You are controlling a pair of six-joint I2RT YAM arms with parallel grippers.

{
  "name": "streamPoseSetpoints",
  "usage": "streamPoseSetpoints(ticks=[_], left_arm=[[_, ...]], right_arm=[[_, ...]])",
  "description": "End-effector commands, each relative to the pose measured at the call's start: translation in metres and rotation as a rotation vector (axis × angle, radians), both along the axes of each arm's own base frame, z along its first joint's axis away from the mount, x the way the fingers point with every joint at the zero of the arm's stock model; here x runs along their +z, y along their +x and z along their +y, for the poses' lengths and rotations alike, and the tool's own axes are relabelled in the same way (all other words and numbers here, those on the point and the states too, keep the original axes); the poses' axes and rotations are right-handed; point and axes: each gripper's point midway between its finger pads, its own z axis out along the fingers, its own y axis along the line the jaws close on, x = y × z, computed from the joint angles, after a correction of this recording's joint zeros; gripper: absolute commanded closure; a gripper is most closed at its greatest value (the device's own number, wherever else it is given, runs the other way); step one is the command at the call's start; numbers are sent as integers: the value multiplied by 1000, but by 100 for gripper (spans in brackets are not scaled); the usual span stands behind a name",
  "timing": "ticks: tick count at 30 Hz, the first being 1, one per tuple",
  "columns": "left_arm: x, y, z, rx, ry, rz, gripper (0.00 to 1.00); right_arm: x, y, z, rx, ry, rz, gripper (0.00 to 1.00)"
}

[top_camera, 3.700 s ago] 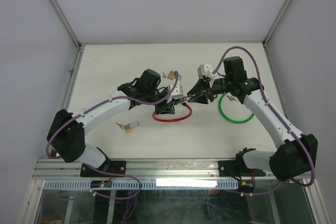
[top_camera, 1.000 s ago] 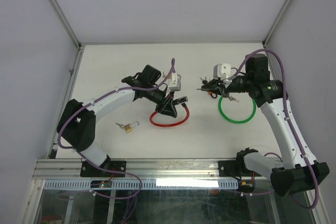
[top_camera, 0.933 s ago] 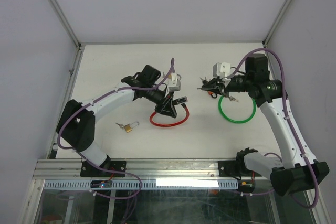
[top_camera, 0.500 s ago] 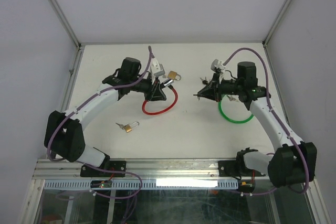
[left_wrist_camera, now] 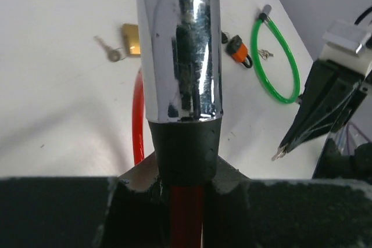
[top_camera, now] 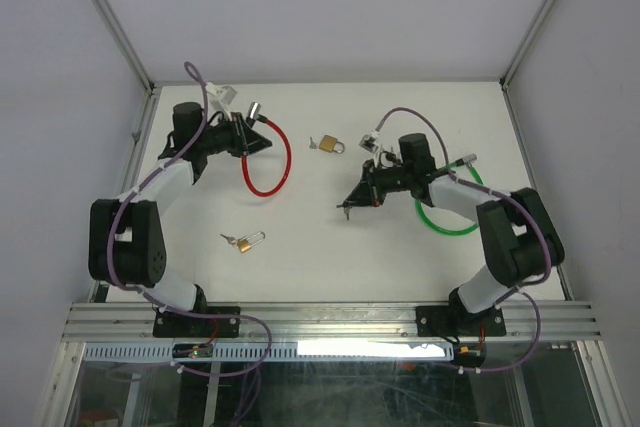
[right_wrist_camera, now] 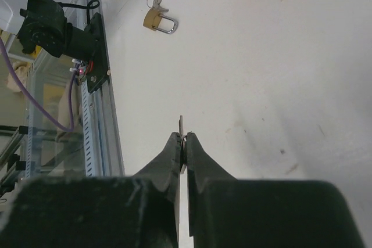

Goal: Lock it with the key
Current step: Place the key at the center of the board.

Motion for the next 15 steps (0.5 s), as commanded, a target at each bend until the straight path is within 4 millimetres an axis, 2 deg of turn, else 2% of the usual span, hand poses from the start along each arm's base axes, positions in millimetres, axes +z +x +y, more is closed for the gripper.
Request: streamPoseSetpoints(ticks=[1,3,4,7,9,11,15], left_arm=[[10,27,40,83,-336,142,100],[0,35,61,140,-386,197,100],[-10,41,72,186,-362,210,100],[-36,56,96,325,-209,231,98],[-45,59,105,381,-160,234,92],[-54,61,112,419,-123,239,89],[-65,66,129,498,-40,243,77]], right_arm=[[4,18,54,83,-6,-7,100],[-7,32,78,96,-58,9,100],[-4,44,92,101,-68,-1,100],[-18,66,119,88,-102,52,100],[-27,80,135,73,-121,63,100],[-39,90,151,57,-150,77,100],[-58,100,175,33,-193,110,98]])
